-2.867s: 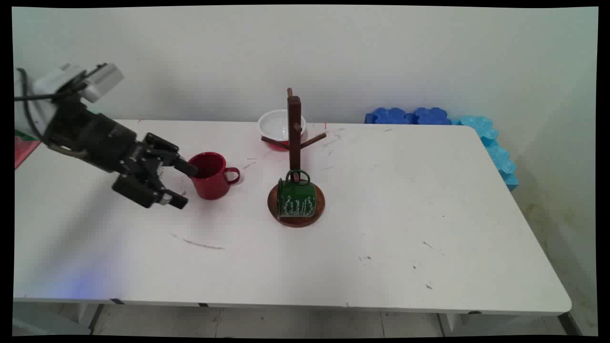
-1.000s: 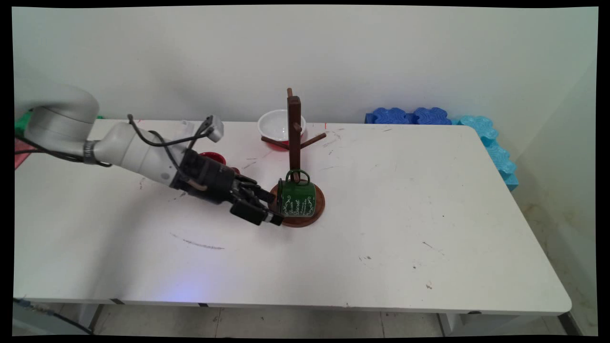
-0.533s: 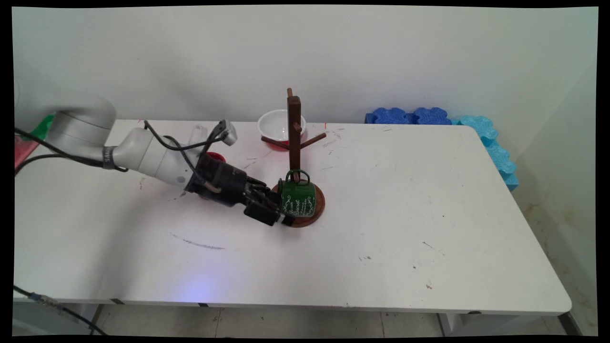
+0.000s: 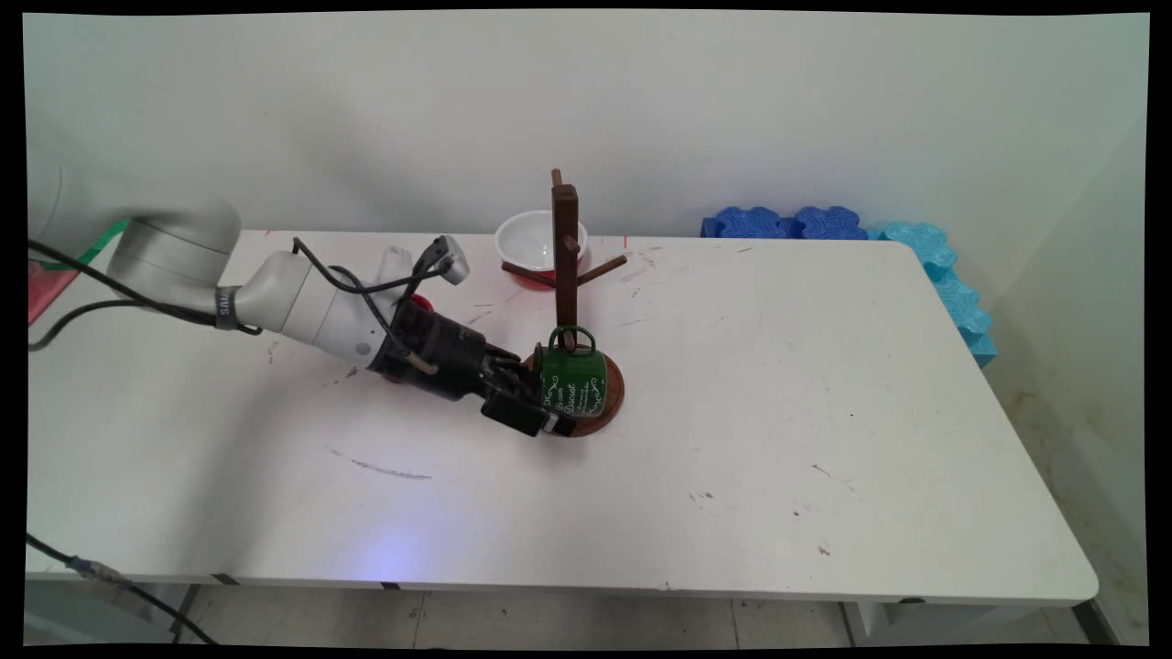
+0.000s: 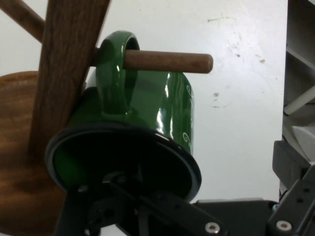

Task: Pick up the green mug from the rack

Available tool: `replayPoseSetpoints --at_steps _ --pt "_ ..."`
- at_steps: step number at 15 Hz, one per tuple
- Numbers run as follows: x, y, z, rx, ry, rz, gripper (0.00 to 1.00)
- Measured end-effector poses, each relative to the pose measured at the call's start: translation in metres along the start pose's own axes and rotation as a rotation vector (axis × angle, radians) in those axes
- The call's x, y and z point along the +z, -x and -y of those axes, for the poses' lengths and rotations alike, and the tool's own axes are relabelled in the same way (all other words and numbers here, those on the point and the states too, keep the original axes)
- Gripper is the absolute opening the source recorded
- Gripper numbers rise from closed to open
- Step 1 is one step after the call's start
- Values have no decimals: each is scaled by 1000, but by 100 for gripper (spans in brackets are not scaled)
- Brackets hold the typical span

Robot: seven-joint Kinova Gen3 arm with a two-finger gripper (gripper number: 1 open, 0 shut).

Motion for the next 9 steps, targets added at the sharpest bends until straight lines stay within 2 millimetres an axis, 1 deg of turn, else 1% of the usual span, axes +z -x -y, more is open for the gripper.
replayPoseSetpoints --at_steps 8,9 --pt "6 -3 2 -10 -2 -4 100" --pt "6 -4 2 -12 -2 -5 0"
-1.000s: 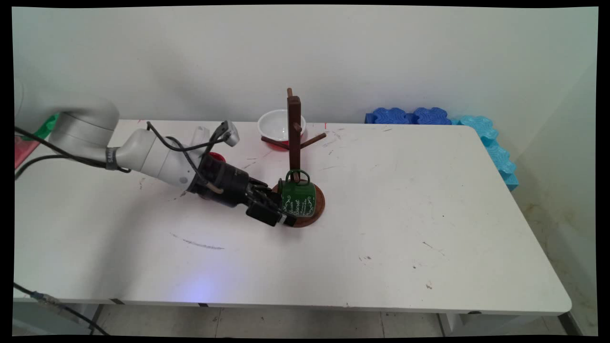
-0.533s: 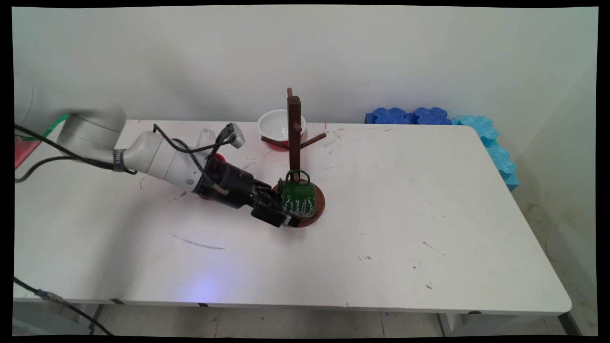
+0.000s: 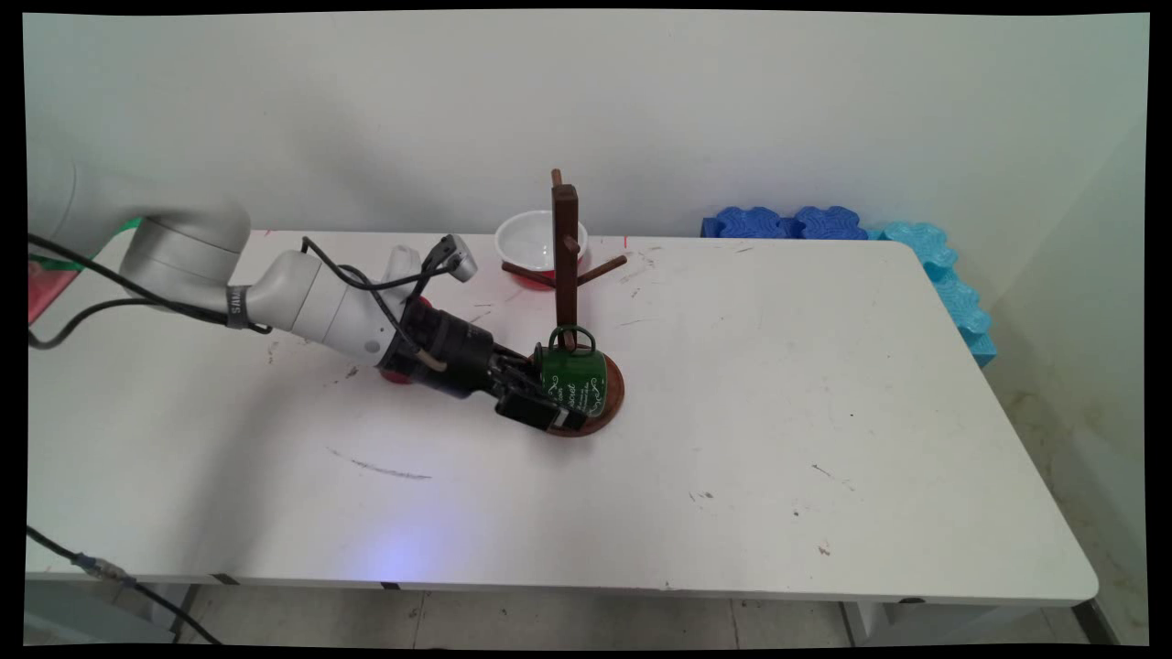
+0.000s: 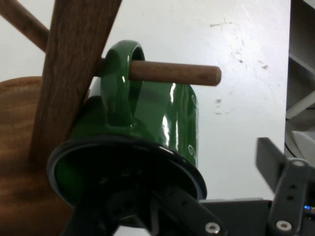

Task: Pick up the green mug from the rack, then place the picked object on the table

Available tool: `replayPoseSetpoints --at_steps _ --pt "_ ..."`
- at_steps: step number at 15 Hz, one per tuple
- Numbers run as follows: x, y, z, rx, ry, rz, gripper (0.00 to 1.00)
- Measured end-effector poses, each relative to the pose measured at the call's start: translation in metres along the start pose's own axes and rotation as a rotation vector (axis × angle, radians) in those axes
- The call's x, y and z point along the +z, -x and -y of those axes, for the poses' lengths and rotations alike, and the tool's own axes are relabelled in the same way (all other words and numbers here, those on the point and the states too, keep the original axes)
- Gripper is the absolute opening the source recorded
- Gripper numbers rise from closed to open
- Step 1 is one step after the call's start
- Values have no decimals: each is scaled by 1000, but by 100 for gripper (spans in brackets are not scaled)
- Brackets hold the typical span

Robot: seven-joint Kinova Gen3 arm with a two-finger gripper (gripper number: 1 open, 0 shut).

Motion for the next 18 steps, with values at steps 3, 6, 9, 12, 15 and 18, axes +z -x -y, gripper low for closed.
replayPoseSetpoints --at_steps 3,6,9,12,15,18 --pt "1 -1 0 -4 -1 -3 0" --pt "2 -3 1 -8 -1 -4 0" --pt "1 -3 0 -11 -2 -4 0" --pt "1 -4 0 -14 -2 -4 0" --pt "0 -5 -1 -14 -1 -4 0" --pt "-1 -6 -1 -6 1 -4 0"
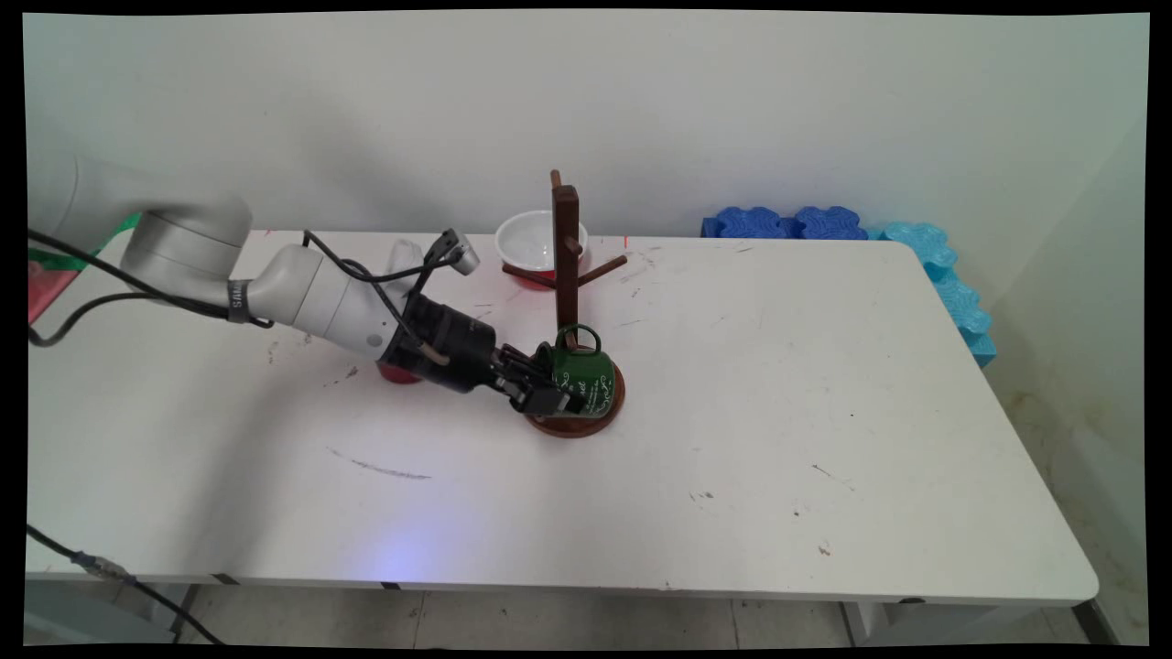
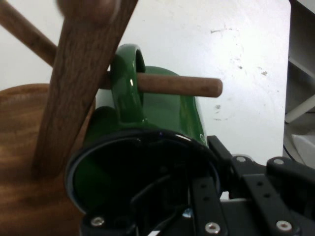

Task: Place the picked object on the table

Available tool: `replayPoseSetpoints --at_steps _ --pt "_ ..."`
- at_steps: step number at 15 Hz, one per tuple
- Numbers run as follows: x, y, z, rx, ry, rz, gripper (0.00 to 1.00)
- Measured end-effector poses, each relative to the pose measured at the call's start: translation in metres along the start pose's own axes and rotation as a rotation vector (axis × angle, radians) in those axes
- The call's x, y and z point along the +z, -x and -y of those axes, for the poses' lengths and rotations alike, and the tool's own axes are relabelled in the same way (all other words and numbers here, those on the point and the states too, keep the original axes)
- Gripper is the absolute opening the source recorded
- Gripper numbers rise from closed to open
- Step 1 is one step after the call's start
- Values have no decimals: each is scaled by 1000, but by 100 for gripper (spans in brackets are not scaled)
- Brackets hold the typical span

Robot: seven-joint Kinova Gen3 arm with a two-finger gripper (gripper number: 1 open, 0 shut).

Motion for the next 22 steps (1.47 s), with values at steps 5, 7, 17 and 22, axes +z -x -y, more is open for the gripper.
replayPoseSetpoints --at_steps 5,7,17,22 --pt "-2 -5 -1 36 0 -3 0" --pt "-2 -7 0 50 -3 -3 0" --pt "-8 -11 -3 133 -6 18 0" --pt "-12 -11 -8 164 4 33 0"
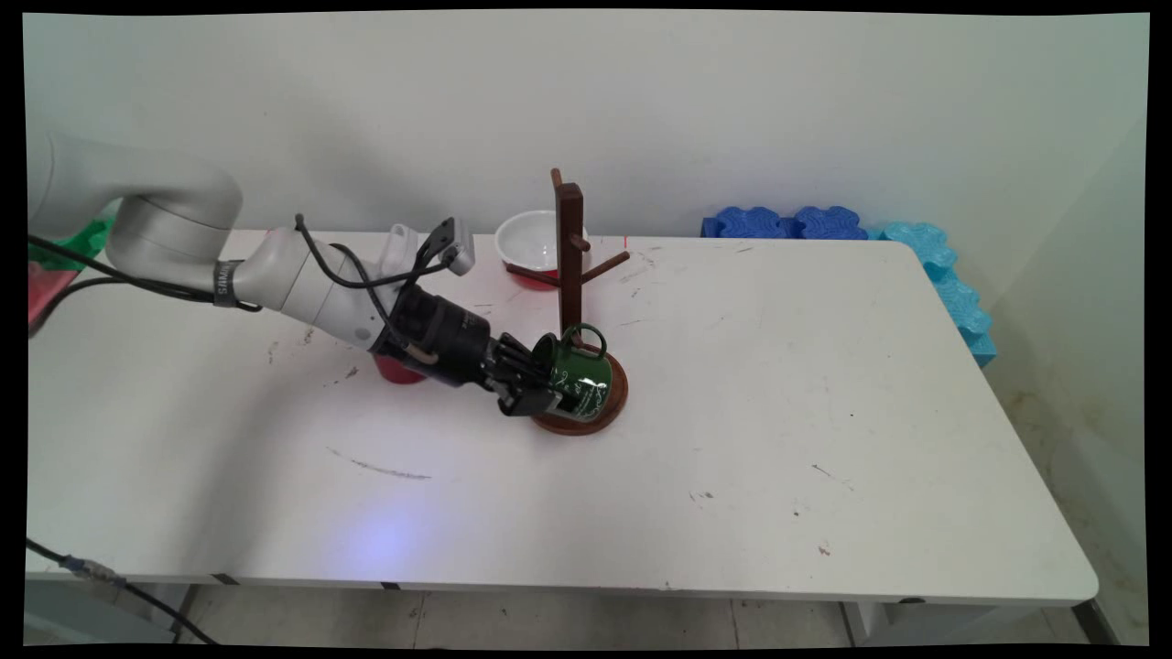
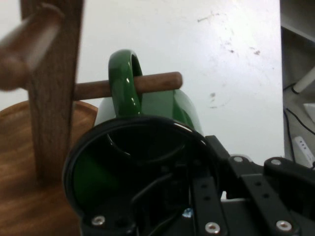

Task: Place the picked object on the table

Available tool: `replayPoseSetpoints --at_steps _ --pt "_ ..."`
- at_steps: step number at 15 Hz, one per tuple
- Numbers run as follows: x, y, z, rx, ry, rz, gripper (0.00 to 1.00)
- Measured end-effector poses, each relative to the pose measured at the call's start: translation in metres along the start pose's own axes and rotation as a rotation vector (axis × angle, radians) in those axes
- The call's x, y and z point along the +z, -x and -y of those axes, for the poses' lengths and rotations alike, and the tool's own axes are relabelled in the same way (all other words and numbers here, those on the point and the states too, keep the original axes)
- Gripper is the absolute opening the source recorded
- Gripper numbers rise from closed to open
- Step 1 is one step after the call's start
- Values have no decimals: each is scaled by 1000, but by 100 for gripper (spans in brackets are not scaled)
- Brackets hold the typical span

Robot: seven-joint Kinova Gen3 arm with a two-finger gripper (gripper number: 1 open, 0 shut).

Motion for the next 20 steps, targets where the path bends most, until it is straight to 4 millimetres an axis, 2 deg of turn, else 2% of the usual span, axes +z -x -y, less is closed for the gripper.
replayPoseSetpoints --at_steps 20 --pt "-17 -8 -27 130 74 36 0"
